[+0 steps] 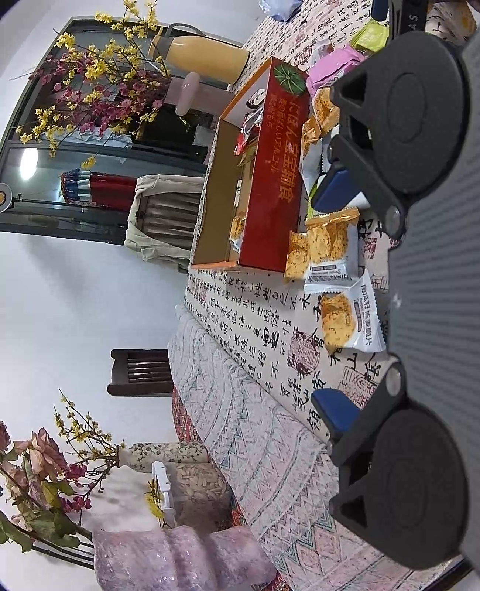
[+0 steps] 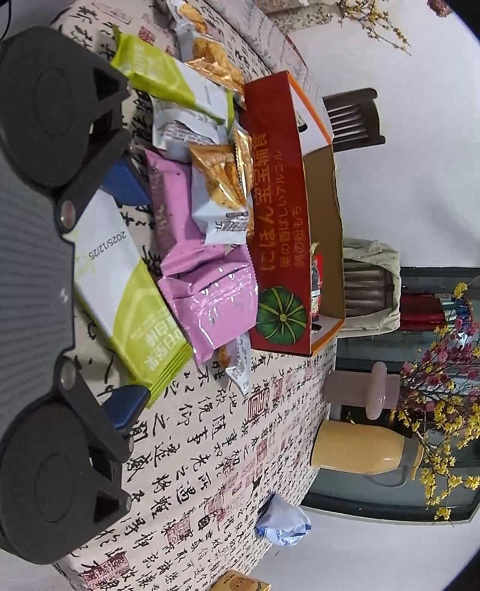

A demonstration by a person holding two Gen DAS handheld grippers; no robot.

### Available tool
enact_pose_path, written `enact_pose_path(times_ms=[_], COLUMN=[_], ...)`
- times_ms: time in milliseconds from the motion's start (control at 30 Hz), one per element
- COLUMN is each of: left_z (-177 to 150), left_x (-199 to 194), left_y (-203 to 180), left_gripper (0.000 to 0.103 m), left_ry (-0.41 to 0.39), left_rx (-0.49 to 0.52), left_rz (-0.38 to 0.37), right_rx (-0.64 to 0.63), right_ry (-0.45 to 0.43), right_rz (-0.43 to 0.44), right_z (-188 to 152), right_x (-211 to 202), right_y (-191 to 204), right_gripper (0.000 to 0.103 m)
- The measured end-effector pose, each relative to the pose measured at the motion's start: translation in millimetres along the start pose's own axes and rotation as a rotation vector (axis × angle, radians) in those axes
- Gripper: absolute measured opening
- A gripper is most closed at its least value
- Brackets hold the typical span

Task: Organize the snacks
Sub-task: 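Grasp the green-and-white bar packet with the right gripper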

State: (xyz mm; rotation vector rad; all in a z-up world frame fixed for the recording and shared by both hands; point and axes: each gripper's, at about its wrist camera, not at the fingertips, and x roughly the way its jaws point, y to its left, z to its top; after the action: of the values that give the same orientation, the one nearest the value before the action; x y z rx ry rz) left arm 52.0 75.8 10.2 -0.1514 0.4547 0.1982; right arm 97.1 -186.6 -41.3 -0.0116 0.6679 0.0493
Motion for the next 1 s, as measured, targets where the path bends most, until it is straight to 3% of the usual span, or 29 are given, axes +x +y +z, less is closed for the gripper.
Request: enact_pose_path(times_ms=[133,433,700,800,1000], left_z=[-1.1,-1.8,-2.7,-3.1,-3.0], left_x=[0.6,0.0,-0.5,0.3,1.6], left_y=[-1.9,-3.6,-5.4,-4.7,-1.2], left_gripper=[0.103,0.103,0.103,0.103,0.103], left_ry=[0.005,0.004,0.008,0.012,0.019], left_rx=[0.005,0.009,0.013,0.012,0.005], left_rz=[0.000,0.000,-0.002,-0.001,0.006], right_rx=[-0.011,-0.026,-0.025,-0.020,0.005], right_ry=[-0.019,-0.043,-0.049,-0.056,-0.077], right_rz=[0.009,0.018,0.036,0.049,0.059], right_z=[-5.7,-17.3,-25.9,-26.8,-29.3], right_x=[-5.9,-14.6,-15.6,-17.4,-23.6], right_y=[-3.4,-9.5,-10.5,-12.3,-19.2], right_gripper=[0.101,0.085,0.053,0.036,0.034])
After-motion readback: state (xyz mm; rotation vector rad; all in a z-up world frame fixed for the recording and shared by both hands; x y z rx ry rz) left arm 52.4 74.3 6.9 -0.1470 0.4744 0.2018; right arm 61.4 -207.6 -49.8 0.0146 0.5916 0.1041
